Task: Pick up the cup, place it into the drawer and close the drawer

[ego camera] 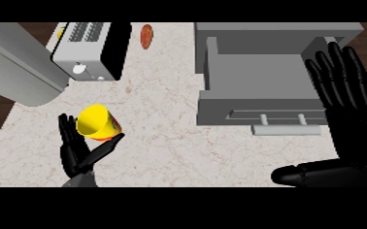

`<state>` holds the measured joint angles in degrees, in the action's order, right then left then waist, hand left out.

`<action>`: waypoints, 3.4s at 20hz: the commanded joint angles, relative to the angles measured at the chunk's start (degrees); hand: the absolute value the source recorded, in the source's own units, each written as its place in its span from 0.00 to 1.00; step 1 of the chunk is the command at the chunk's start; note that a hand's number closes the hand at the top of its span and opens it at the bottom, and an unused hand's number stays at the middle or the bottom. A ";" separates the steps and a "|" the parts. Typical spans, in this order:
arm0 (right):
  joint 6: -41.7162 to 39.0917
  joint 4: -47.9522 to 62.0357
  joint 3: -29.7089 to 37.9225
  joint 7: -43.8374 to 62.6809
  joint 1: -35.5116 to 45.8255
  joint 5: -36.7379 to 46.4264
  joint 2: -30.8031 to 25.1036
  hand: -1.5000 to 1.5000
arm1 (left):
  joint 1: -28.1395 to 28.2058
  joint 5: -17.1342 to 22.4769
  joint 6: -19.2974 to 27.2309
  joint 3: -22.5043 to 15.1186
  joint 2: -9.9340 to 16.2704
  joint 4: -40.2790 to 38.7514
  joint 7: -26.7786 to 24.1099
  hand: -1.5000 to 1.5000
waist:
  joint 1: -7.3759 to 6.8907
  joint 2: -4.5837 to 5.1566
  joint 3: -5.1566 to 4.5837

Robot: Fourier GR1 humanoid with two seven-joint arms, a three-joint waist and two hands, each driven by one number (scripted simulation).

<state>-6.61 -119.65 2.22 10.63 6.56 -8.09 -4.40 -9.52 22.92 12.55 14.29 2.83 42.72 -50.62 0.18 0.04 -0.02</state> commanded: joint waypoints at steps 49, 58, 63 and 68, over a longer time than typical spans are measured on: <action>-1.54 -0.39 -0.33 -4.52 -6.30 1.00 1.48 0.00 | -7.31 -1.06 -20.36 -15.32 4.26 33.52 20.80 1.00 | -0.73 -0.34 0.09; -2.60 2.89 4.40 -3.30 -1.85 -1.73 -1.99 0.00 | -20.06 -5.14 -7.69 -16.72 0.55 38.92 34.90 1.00 | -0.09 -0.09 0.05; -3.49 0.84 5.29 -0.38 -1.04 -4.01 -3.41 0.00 | -28.24 -7.49 -3.49 -16.64 -0.82 37.77 39.75 1.00 | 0.07 -0.10 0.04; -2.33 4.85 4.56 -1.99 1.12 -1.90 -2.37 0.00 | -36.74 -10.57 -1.08 -16.76 -2.40 29.06 39.77 1.00 | 0.18 0.05 0.03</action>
<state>-8.82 -118.52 5.30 9.21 4.66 -9.59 -5.96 -40.94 14.46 9.56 -2.71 1.27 75.73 -12.00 0.40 -0.01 0.01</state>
